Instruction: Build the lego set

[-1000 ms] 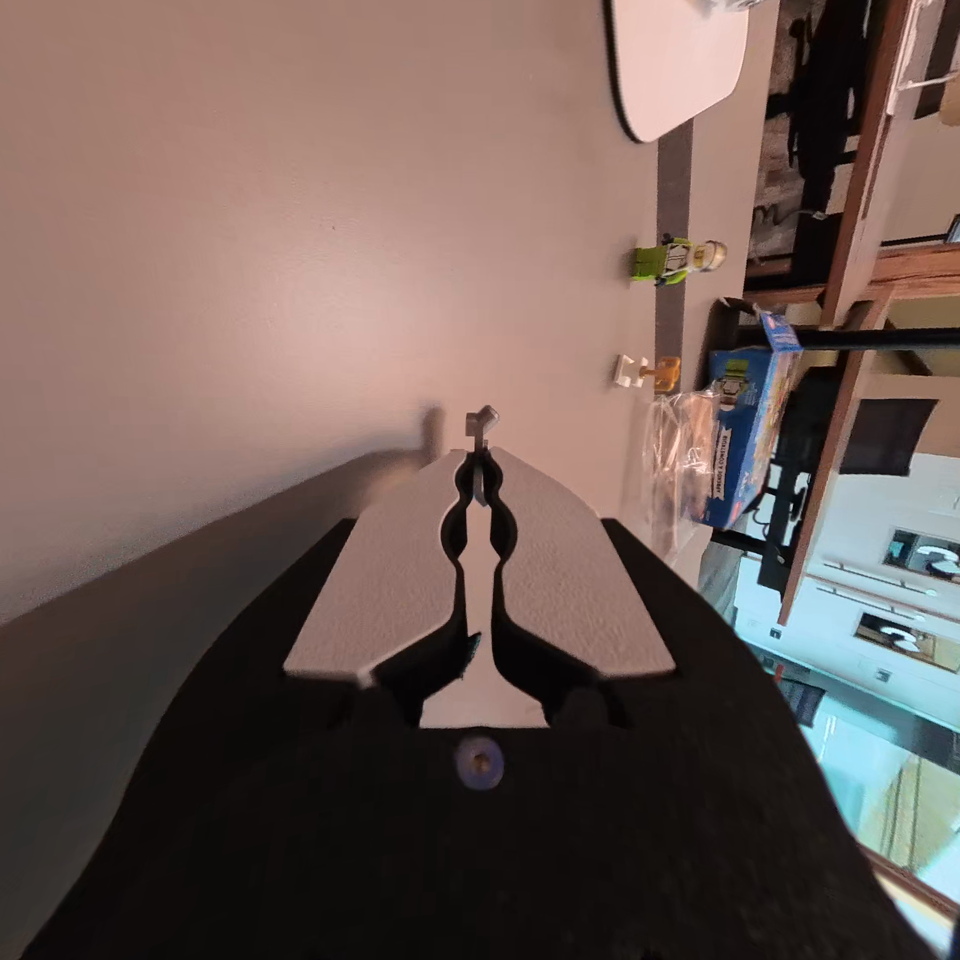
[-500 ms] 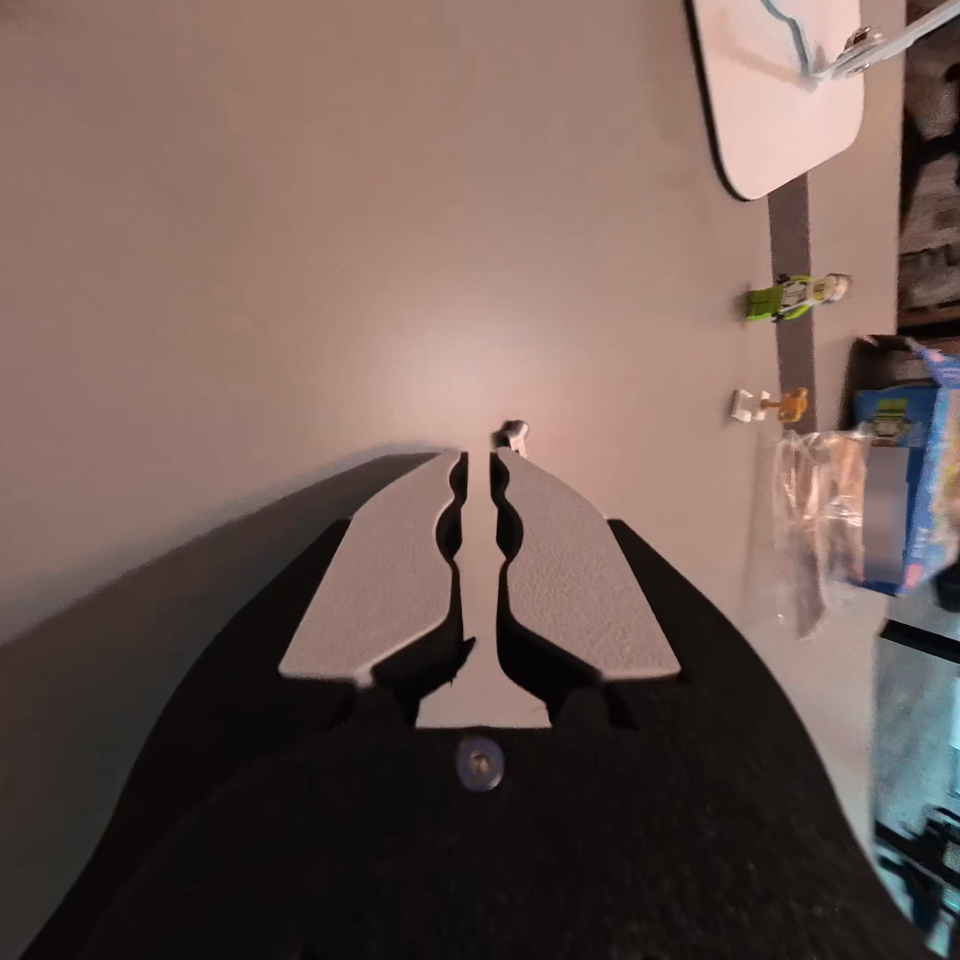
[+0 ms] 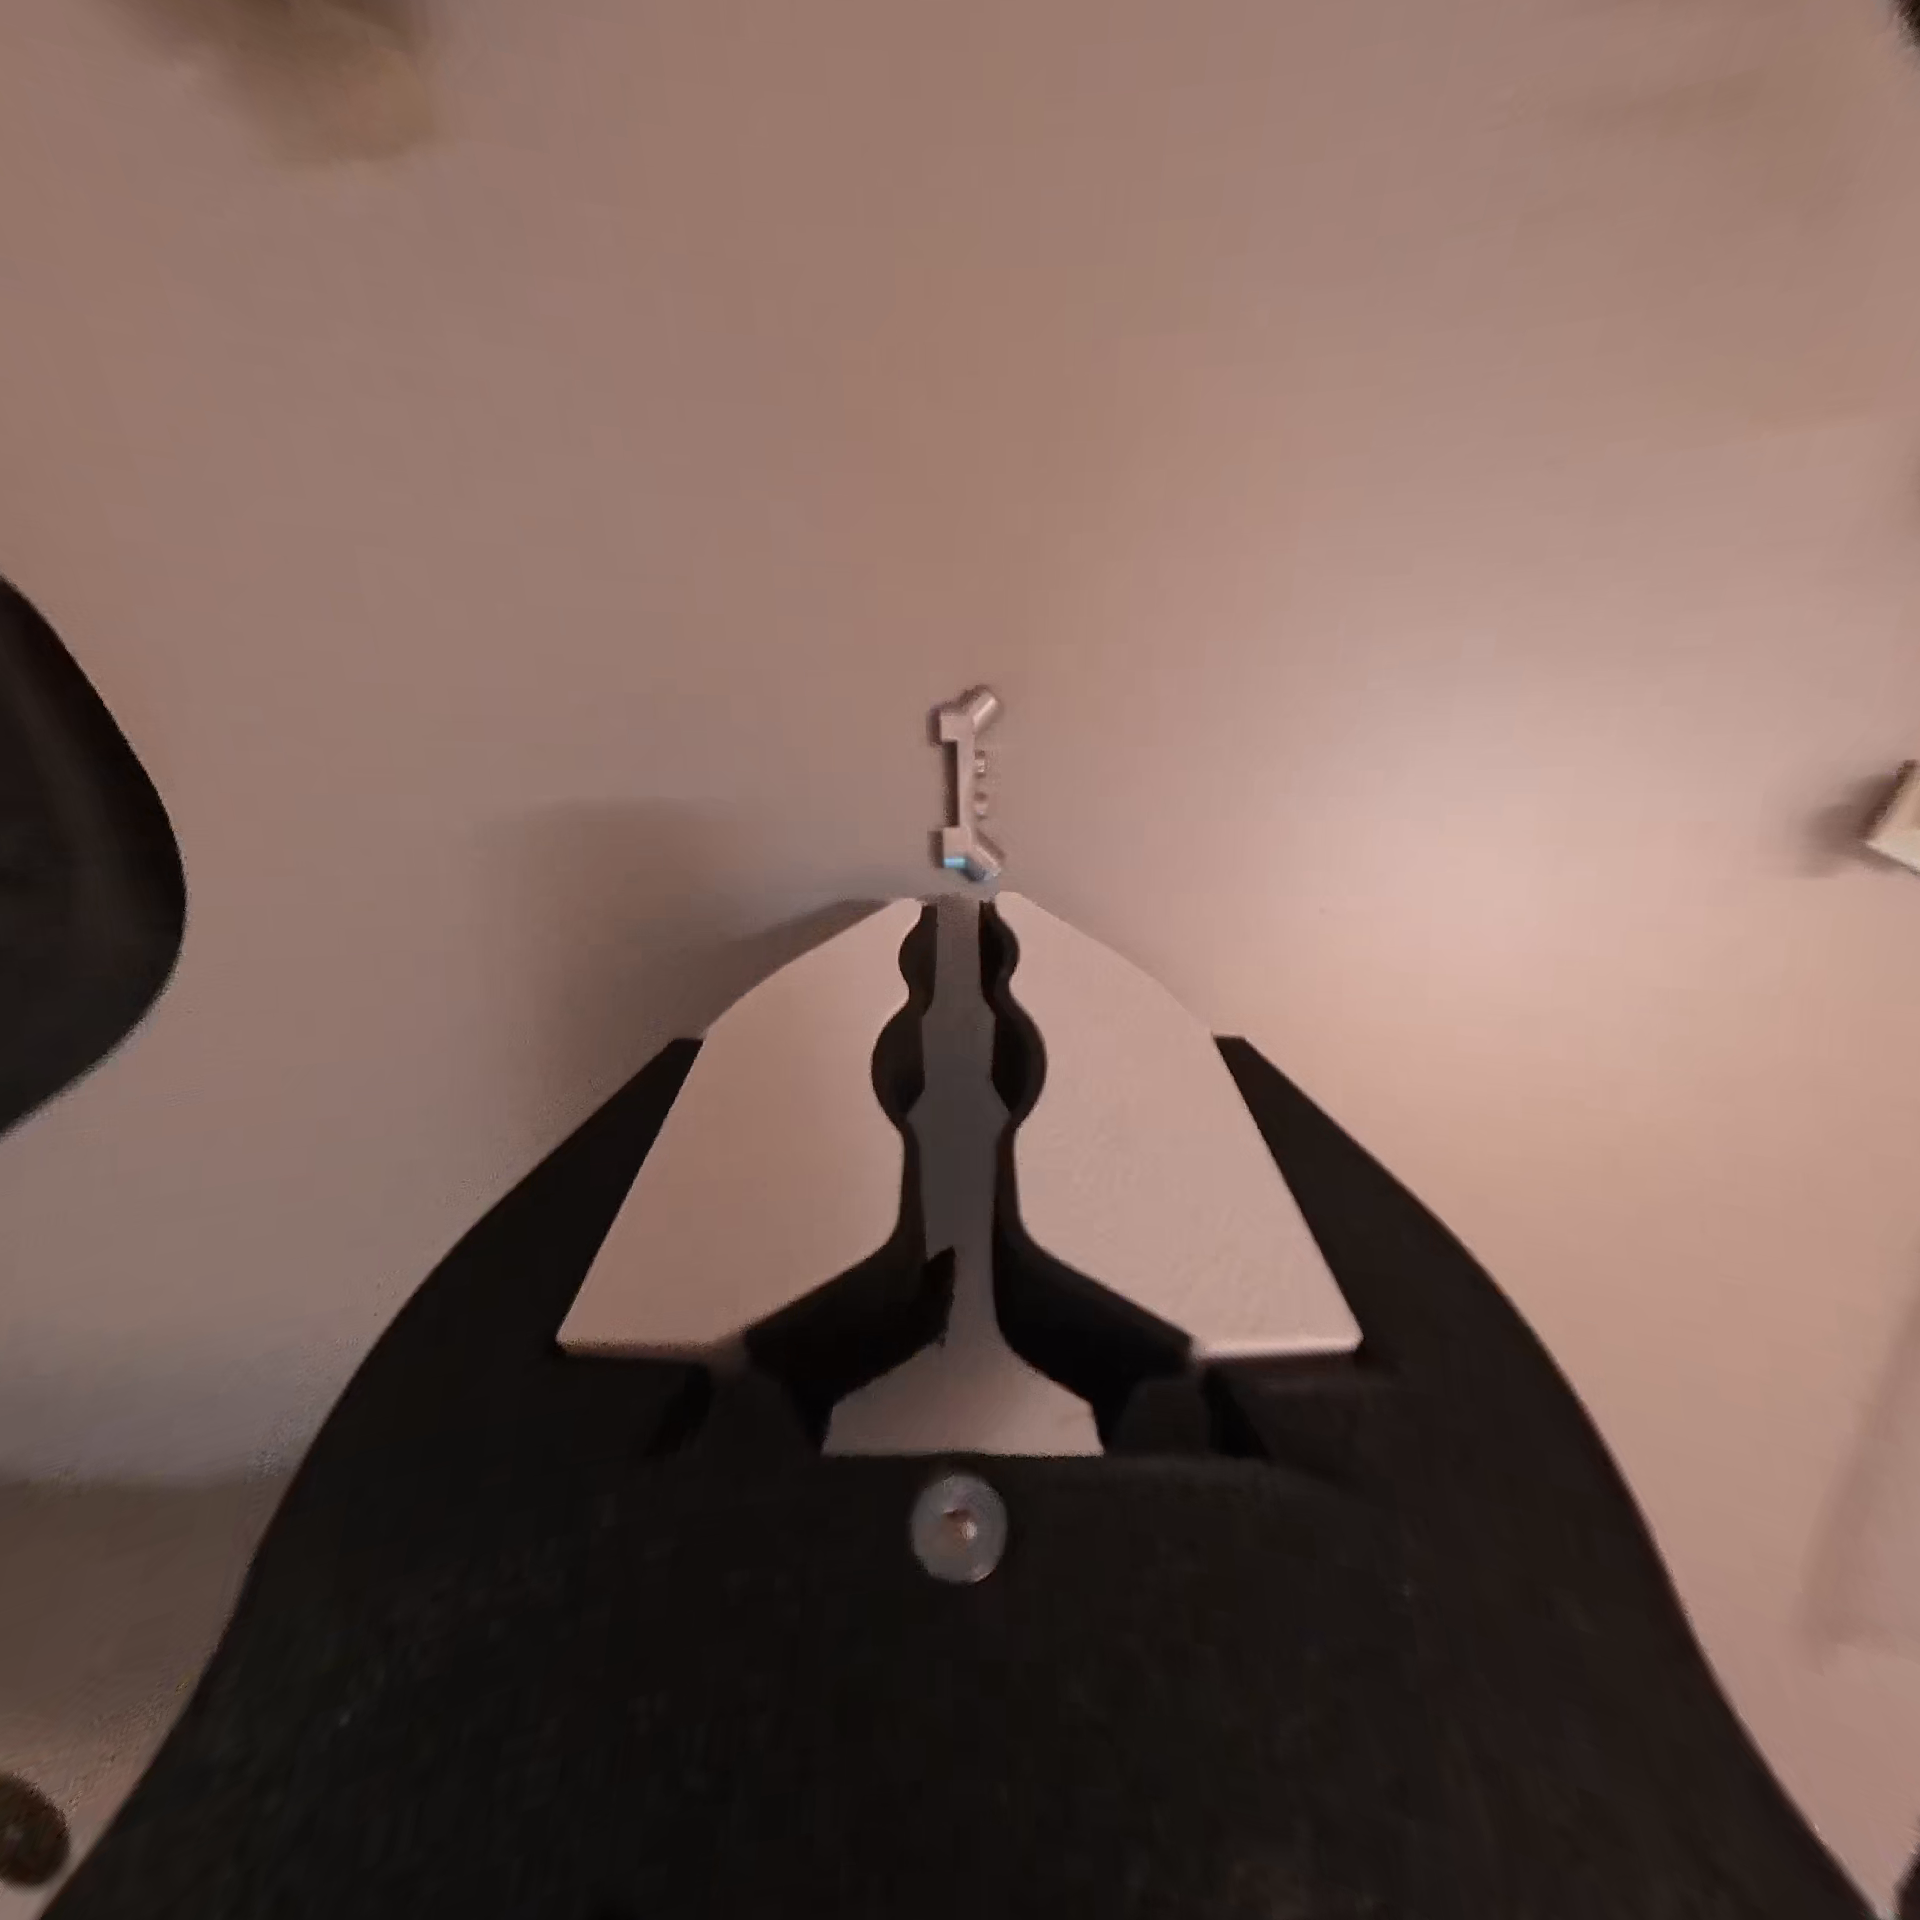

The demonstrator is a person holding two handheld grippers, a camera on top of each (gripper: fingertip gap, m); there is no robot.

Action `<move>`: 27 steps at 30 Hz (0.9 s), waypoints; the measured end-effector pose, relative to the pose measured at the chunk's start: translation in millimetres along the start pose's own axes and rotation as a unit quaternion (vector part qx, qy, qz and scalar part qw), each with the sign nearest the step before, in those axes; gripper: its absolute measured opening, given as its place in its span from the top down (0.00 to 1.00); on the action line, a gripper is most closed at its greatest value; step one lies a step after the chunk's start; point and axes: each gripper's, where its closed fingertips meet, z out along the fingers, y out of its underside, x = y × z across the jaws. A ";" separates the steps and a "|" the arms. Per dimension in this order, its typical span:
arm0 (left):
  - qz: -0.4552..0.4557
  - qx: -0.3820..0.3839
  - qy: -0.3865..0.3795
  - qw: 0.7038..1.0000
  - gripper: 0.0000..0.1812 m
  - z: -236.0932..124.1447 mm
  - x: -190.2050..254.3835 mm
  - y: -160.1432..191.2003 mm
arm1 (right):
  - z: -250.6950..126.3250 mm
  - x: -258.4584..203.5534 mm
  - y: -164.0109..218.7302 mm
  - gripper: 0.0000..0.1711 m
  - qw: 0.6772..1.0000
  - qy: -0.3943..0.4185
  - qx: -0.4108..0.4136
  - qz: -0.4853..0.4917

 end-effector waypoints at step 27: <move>-0.039 0.002 -0.053 0.998 0.90 17.1 -23.3 -5.8 | -12.4 -2.5 -50.6 0.97 0.961 0.108 0.020 -0.254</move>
